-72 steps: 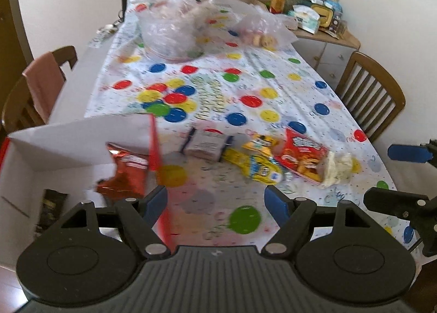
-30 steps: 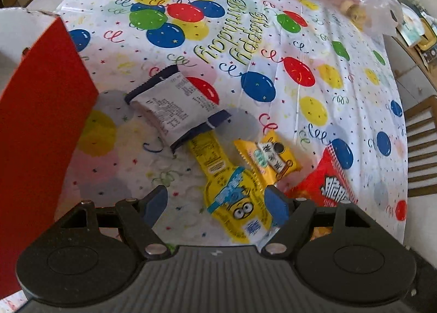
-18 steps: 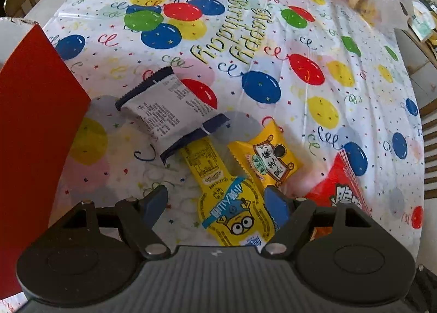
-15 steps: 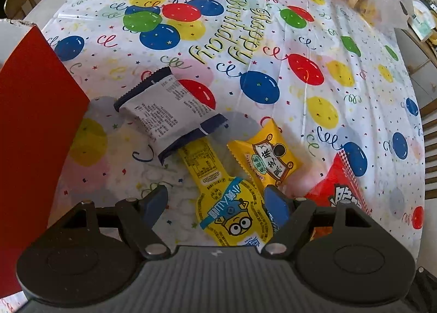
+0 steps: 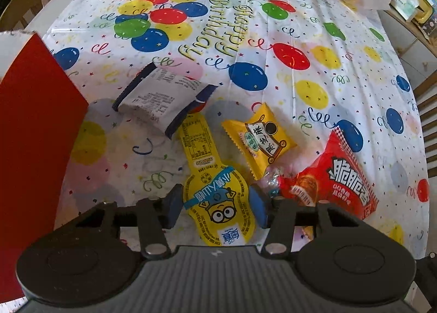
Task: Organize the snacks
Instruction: 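Grasp the pale cream packet with the right gripper while the left grasps the yellow Minions stick packet, then carry both held packets over into the red box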
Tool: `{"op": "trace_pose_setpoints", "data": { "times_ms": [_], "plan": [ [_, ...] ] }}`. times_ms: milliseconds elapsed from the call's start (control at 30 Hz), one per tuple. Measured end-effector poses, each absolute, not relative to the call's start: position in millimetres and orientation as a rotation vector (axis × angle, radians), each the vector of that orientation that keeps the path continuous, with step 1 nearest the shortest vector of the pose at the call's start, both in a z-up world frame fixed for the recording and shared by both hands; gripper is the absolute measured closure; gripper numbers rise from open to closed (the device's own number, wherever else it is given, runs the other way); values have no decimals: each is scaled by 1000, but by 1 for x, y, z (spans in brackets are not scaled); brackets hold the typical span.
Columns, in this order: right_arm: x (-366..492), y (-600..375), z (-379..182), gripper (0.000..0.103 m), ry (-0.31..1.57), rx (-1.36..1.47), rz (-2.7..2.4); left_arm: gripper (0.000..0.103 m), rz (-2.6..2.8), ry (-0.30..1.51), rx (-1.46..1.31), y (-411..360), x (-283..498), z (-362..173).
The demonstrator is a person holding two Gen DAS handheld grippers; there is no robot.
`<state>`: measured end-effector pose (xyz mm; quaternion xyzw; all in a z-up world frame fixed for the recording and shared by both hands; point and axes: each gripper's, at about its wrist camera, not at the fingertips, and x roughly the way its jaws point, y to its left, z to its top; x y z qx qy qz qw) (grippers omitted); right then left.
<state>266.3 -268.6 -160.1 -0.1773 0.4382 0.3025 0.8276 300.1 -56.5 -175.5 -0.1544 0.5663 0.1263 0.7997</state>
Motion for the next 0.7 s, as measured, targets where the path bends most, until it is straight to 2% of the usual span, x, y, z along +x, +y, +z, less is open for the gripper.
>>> {"op": "trace_pose_setpoints", "data": {
  "times_ms": [333, 700],
  "plan": [
    [243, -277, -140, 77, 918, -243, 596, 52, 191, 1209, -360, -44, 259, -166],
    [209, -281, -109, 77, 902, -75, 561, 52, 74, 1148, -328, -32, 217, -129]
  ]
}}
